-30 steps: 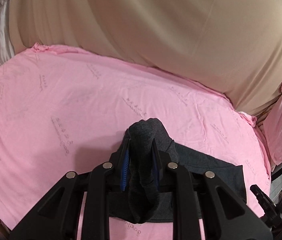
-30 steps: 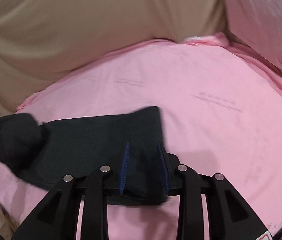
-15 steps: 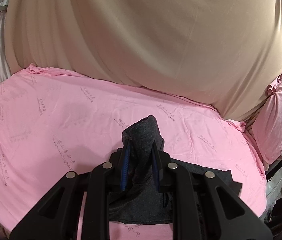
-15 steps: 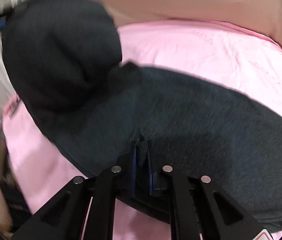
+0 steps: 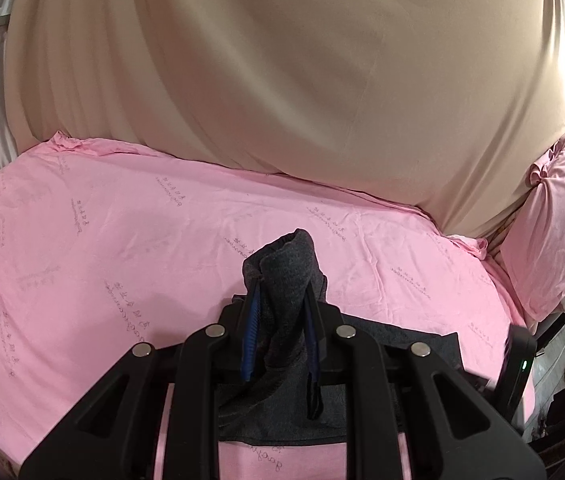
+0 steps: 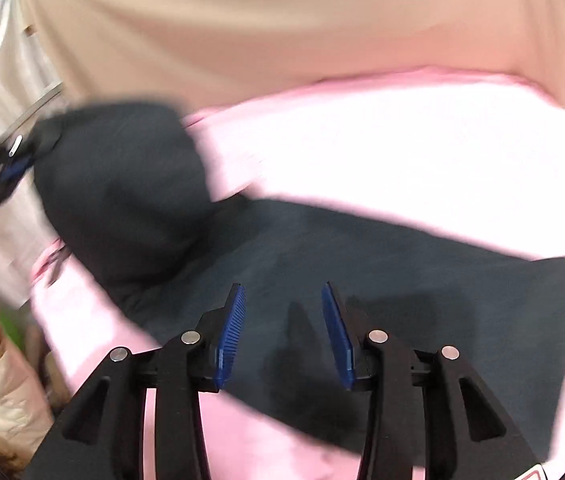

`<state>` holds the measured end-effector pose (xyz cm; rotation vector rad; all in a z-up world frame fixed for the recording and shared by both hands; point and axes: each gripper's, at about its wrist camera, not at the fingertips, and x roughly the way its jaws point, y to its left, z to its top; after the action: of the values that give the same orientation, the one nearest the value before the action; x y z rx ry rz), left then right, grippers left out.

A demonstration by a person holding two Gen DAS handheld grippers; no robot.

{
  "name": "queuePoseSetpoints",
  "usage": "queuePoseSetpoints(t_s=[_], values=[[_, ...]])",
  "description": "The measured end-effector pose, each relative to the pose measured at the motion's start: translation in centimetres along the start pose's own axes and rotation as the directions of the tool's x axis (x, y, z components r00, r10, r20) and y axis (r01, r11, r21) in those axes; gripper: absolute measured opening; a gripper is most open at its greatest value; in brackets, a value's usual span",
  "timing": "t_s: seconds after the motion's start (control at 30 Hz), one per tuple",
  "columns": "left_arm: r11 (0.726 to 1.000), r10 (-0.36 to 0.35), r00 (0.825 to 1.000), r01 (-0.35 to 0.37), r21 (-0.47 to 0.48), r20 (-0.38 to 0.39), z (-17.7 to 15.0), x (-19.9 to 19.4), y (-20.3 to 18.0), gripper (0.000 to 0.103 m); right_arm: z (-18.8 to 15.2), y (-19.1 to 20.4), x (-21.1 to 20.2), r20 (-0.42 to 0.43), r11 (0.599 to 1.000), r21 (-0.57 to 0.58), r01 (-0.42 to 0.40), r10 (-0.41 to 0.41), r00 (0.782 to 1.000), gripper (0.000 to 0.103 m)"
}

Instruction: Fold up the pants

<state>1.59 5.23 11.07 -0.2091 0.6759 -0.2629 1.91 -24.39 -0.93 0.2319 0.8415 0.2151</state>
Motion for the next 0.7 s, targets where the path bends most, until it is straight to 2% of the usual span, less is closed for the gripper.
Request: queuePoseSetpoints(t_s=[0.03,0.07,0.13,0.2,0.23,0.3,0.37,0.4,0.43,0.5,0.53,0.57,0.63,0.7], values=[[1.000,-0.003,1.000,0.003,-0.002,-0.001,0.0,0.1,0.0,0.019,0.6,-1.8,0.5,-0.005,0.999,0.025,0.037,-0.037,0.999,0.023],[1.000,-0.004,1.000,0.004,-0.003,-0.002,-0.1,0.1,-0.1,0.019,1.0,-3.0,1.4,-0.033,0.998,0.042,0.047,-0.045,0.998,0.001],[1.000,-0.006,1.000,0.006,-0.001,-0.007,-0.4,0.1,-0.4,0.019,1.1,-4.9,3.7,-0.101,0.997,0.056,0.057,-0.051,0.994,0.001],[1.000,-0.006,1.000,0.006,0.008,-0.010,-0.6,0.1,-0.8,0.019,2.4,-5.7,7.2,-0.154,0.992,0.038,0.117,-0.110,0.982,0.001],[1.000,-0.007,1.000,0.007,0.016,-0.014,-0.8,0.1,-1.1,0.019,2.7,-6.5,8.5,-0.155,0.991,0.051,0.123,-0.113,0.981,0.001],[0.999,-0.010,1.000,0.011,0.031,-0.021,-0.9,0.1,-1.7,0.019,3.1,-8.3,7.8,-0.137,0.990,0.094,0.103,-0.090,0.987,0.000],[0.999,-0.014,0.999,0.015,0.052,-0.029,-1.1,0.2,-2.5,0.019,3.3,-8.3,7.1,-0.117,0.985,0.135,0.108,-0.093,0.989,0.000],[0.997,-0.020,0.999,0.023,0.068,-0.032,-1.1,0.2,-3.2,0.019,3.3,-7.7,6.4,-0.092,0.986,0.145,0.085,-0.072,0.993,0.002],[0.996,-0.027,0.999,0.030,0.082,-0.032,-1.2,0.3,-3.9,0.019,3.4,-7.0,5.9,-0.073,0.987,0.156,0.048,-0.037,0.997,0.009],[0.993,-0.046,0.998,0.050,0.103,-0.042,-1.6,0.7,-5.6,0.019,2.9,-5.9,4.2,-0.037,0.984,0.174,-0.044,0.052,0.998,0.009],[0.990,-0.068,0.996,0.074,0.121,-0.052,-2.0,1.1,-6.7,0.022,2.8,-5.9,3.5,-0.030,0.981,0.177,-0.077,0.083,0.996,0.013],[0.984,-0.094,0.993,0.103,0.143,-0.068,-2.5,1.6,-7.8,0.026,2.4,-5.9,3.1,-0.030,0.978,0.185,-0.098,0.105,0.994,0.022],[0.966,-0.157,0.977,0.182,0.185,-0.141,-4.2,3.1,-9.7,0.069,1.3,-6.2,2.5,-0.055,0.968,0.212,-0.133,0.148,0.987,0.036],[0.957,-0.190,0.969,0.219,0.189,-0.159,-5.4,3.1,-10.1,0.082,0.4,-5.8,2.3,-0.067,0.960,0.228,-0.162,0.181,0.981,0.038]])
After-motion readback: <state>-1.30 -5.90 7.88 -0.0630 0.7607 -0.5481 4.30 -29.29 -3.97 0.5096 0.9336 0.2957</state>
